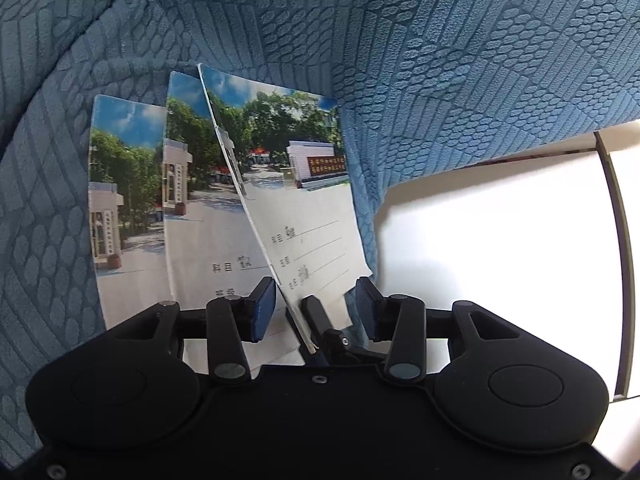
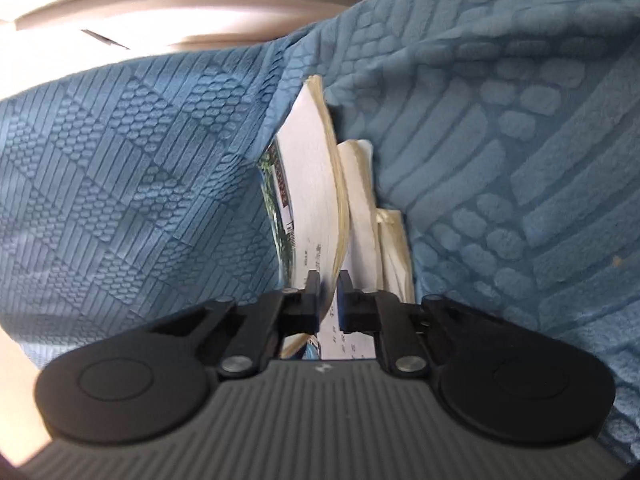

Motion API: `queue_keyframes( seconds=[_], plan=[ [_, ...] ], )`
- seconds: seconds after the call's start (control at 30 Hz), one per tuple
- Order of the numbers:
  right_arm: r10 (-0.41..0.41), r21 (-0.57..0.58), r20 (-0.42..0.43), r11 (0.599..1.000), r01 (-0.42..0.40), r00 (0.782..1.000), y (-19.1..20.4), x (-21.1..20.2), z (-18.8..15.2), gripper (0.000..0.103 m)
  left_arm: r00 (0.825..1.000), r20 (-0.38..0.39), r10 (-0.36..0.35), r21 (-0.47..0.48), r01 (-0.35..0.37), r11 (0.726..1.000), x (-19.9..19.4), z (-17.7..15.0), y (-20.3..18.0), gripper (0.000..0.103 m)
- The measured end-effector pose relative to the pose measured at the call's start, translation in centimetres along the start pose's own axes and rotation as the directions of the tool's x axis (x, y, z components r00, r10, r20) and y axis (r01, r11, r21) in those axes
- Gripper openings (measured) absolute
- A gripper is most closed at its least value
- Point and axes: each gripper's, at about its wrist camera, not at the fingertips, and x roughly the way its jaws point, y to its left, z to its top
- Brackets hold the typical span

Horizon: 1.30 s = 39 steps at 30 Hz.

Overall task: Organize objects
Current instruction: 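Close the right gripper on the booklets while the left gripper closes on them too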

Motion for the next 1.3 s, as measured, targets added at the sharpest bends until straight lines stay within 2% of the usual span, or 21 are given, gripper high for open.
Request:
queue_keyframes(
  seconds=[0.23, 0.37, 0.43, 0.6, 0.67, 0.73, 0.93, 1.07, 1.3],
  plan=[
    [0.045, -0.037, -0.042, 0.998, -0.046, 0.998, 0.8, 0.6, -0.3, 0.006, 1.000, 0.008, 0.028, -0.030, -0.028, 0.999, 0.4, -0.7, 0.1, 0.044],
    [0.049, -0.069, -0.053, 0.996, -0.052, 0.997, 1.2, 0.9, -1.1, 0.005, 0.997, 0.068, 0.044, -0.128, -0.035, 0.991, 0.4, -0.4, 1.2, 0.040],
    [0.047, -0.067, -0.061, 0.996, -0.051, 0.997, 1.2, 1.1, -1.4, 0.005, 0.997, 0.063, 0.046, -0.164, -0.036, 0.986, 0.6, -0.1, 1.6, 0.027],
    [0.063, -0.064, -0.068, 0.996, -0.067, 0.996, 1.3, 1.2, -1.4, 0.006, 0.992, 0.078, 0.095, -0.172, -0.080, 0.982, 0.3, -0.1, 1.6, 0.010],
    [0.033, -0.045, -0.072, 0.998, -0.037, 0.997, 1.0, 1.4, -1.4, 0.010, 0.990, 0.083, 0.113, -0.195, -0.095, 0.976, 0.1, 0.0, 1.8, 0.004],
    [0.019, -0.037, -0.066, 0.999, -0.021, 0.998, 0.7, 1.3, -1.5, 0.013, 0.991, 0.086, 0.106, -0.185, -0.089, 0.979, 0.1, -0.1, 2.0, 0.003],
    [0.043, -0.009, -0.051, 0.999, -0.043, 0.998, 0.6, 1.3, -1.1, 0.016, 0.992, 0.094, 0.080, -0.186, -0.061, 0.981, -0.6, 0.3, 1.7, 0.001],
    [0.066, 0.001, -0.032, 0.998, -0.066, 0.997, 0.9, 1.2, -0.4, 0.026, 0.994, 0.081, 0.070, -0.196, -0.053, 0.979, -1.5, 0.9, 1.9, 0.001],
    [0.044, 0.002, 0.034, 0.999, -0.044, 0.998, 1.2, 1.4, 0.6, 0.023, 0.992, 0.085, 0.093, -0.185, -0.076, 0.980, -2.7, 1.6, 2.3, 0.001]
  ],
)
